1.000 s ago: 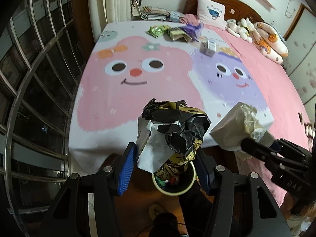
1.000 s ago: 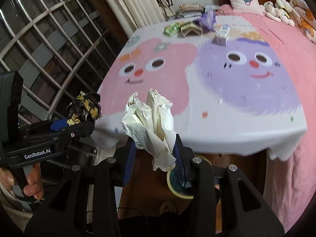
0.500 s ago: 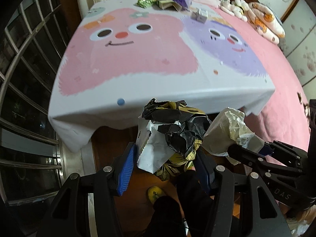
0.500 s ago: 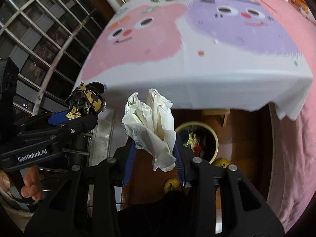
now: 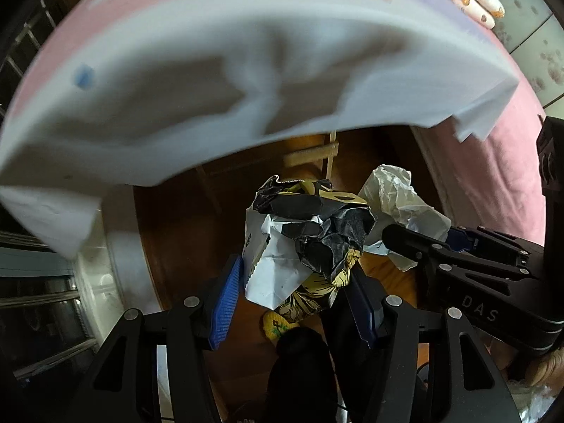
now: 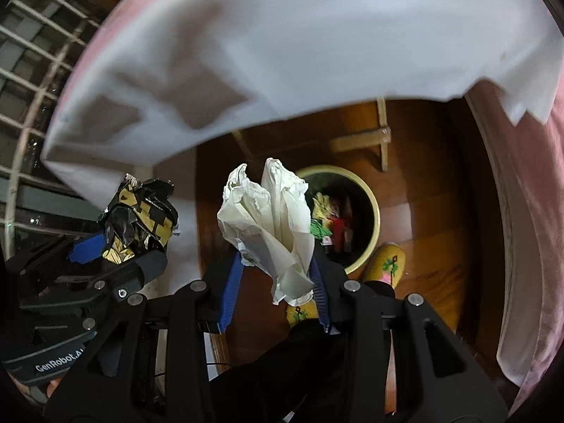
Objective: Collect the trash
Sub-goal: 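Open both tools over the bin to drop the wrapper and tissue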
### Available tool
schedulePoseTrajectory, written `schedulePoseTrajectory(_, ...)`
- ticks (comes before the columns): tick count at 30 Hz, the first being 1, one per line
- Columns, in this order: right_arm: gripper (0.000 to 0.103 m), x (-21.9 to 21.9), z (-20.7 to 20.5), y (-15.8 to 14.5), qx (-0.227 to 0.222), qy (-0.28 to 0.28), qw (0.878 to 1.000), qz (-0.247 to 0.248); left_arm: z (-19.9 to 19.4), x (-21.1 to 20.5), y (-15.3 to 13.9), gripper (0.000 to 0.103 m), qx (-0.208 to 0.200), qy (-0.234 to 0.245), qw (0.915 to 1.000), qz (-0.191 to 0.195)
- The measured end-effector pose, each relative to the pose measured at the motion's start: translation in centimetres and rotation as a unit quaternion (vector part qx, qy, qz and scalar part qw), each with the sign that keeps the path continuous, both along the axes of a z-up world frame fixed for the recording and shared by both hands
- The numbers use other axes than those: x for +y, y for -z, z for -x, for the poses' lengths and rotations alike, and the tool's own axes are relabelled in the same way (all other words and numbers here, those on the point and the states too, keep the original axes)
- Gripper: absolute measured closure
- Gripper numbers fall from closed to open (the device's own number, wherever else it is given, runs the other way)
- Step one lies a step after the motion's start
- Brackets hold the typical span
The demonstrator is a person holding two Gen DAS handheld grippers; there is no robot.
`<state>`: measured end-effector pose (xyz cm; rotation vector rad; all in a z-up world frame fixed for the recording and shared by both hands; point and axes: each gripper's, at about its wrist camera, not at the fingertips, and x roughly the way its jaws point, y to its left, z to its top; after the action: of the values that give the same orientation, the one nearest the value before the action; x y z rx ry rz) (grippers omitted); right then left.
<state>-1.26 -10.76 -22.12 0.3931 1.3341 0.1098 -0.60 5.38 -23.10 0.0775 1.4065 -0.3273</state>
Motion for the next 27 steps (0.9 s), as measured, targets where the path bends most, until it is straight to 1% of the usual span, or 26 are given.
schedulePoseTrajectory(6,0.069,-1.6,-0.7,6.2,0.019,0.016,1.000,0.007,-2.0,-2.3,7.1,0.045,0.021,-0.002,0.9997,-0.008)
schedulePoseTrajectory(11,0.069,-2.8,-1.4,11.3,0.031,0.027,0.999,0.005,-3.9,-4.6,12.0,0.042,0.015,-0.003,0.9998,-0.015)
schedulePoseTrajectory(15,0.069,-3.4,-2.0,14.5,0.038,0.025,0.999,0.005,-5.1,-6.0,15.5,0.039,0.010,-0.007,0.9997,-0.021)
schedulePoseTrajectory(17,0.069,-3.6,-2.5,16.2,0.043,0.022,0.999,0.006,-5.3,-6.0,16.9,0.037,0.007,-0.013,0.9996,-0.023)
schedulePoseTrajectory(22,0.065,-3.8,-3.4,18.3,0.051,0.015,0.999,0.002,-5.7,-5.5,19.8,0.027,0.011,-0.023,0.9988,-0.042)
schedulePoseTrajectory(23,0.064,-3.8,-3.6,18.8,0.054,0.012,0.998,0.001,-5.8,-5.3,20.1,0.020,0.010,-0.028,0.9986,-0.044)
schedulePoseTrajectory(24,0.060,-3.8,-3.8,18.8,0.054,0.011,0.998,0.001,-5.9,-5.0,20.2,0.013,0.009,-0.032,0.9985,-0.044)
schedulePoseTrajectory(27,0.054,-4.0,-4.4,19.5,0.054,0.009,0.998,-0.009,-5.9,-3.8,19.9,0.009,0.005,-0.038,0.9983,-0.043)
